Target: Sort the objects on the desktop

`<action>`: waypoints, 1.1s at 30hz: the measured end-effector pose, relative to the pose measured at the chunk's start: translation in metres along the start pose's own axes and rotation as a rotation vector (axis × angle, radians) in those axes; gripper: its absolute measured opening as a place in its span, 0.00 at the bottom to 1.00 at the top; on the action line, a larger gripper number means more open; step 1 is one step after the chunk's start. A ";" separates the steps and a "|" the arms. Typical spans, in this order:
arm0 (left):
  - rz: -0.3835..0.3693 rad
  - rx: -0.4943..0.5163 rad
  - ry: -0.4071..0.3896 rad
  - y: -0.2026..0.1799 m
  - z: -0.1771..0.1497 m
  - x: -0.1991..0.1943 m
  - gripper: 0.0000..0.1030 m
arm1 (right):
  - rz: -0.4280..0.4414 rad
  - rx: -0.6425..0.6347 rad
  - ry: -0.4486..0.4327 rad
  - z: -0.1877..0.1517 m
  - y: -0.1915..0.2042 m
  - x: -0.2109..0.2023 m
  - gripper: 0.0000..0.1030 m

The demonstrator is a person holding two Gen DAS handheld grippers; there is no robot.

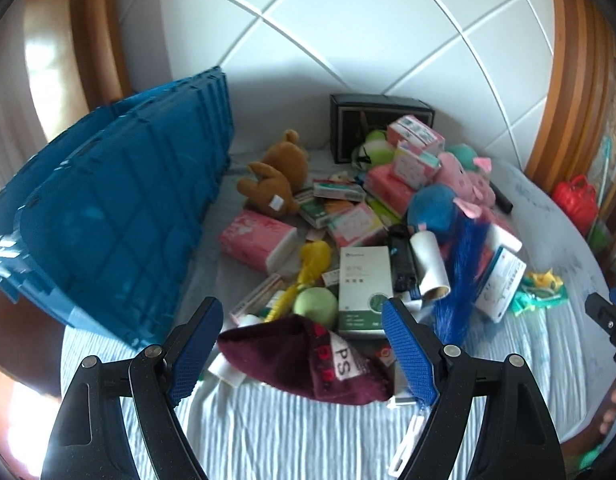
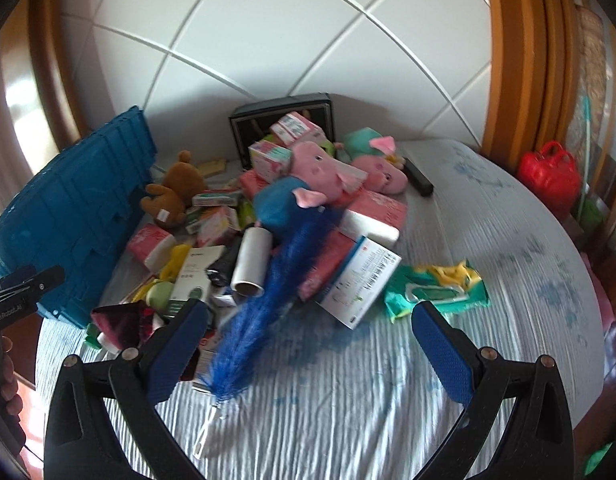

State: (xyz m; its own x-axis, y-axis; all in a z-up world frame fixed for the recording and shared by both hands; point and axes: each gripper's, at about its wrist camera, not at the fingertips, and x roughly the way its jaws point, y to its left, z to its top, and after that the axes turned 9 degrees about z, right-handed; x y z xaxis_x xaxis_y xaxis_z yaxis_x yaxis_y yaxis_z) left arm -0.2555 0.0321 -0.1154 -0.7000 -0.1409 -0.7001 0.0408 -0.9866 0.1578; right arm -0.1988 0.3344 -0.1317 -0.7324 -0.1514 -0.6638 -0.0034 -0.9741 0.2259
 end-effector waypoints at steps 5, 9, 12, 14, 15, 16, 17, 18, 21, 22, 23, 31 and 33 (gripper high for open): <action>-0.057 0.026 0.018 -0.020 0.010 0.032 0.80 | -0.072 0.048 0.037 0.004 -0.020 0.017 1.00; -0.073 0.058 0.027 -0.033 0.013 0.056 0.80 | -0.113 0.084 0.059 0.006 -0.035 0.031 1.00; -0.084 0.076 0.072 -0.043 0.011 0.075 0.80 | -0.134 0.104 0.105 0.004 -0.046 0.045 1.00; -0.069 0.087 0.095 -0.049 0.010 0.086 0.80 | -0.134 0.119 0.126 0.004 -0.054 0.053 1.00; -0.059 0.084 0.105 -0.050 0.009 0.092 0.80 | -0.132 0.122 0.135 0.004 -0.059 0.057 1.00; -0.049 0.077 0.114 -0.051 0.007 0.097 0.80 | -0.130 0.119 0.146 0.005 -0.064 0.062 1.00; -0.040 0.067 0.126 -0.052 0.005 0.103 0.80 | -0.123 0.114 0.158 0.005 -0.069 0.067 1.00; -0.031 0.055 0.143 -0.053 0.003 0.109 0.80 | -0.116 0.109 0.169 0.005 -0.073 0.073 1.00; -0.015 0.028 0.201 -0.061 -0.007 0.129 0.80 | -0.089 0.086 0.219 0.005 -0.087 0.092 1.00; -0.018 0.025 0.215 -0.066 -0.010 0.135 0.80 | -0.085 0.082 0.233 0.004 -0.091 0.098 1.00; -0.019 0.028 0.225 -0.070 -0.012 0.140 0.80 | -0.081 0.081 0.244 0.003 -0.095 0.103 1.00; -0.034 0.103 0.292 -0.109 -0.023 0.186 0.80 | -0.076 0.120 0.322 -0.007 -0.120 0.151 1.00; -0.050 0.106 0.300 -0.110 -0.020 0.193 0.80 | -0.075 0.138 0.334 -0.007 -0.121 0.163 1.00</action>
State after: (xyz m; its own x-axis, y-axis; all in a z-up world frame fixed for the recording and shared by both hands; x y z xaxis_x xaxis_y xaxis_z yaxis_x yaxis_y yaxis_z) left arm -0.3809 0.1120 -0.2822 -0.4576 -0.1262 -0.8802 -0.0735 -0.9811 0.1789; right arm -0.3128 0.4267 -0.2727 -0.4641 -0.1491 -0.8731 -0.1575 -0.9561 0.2470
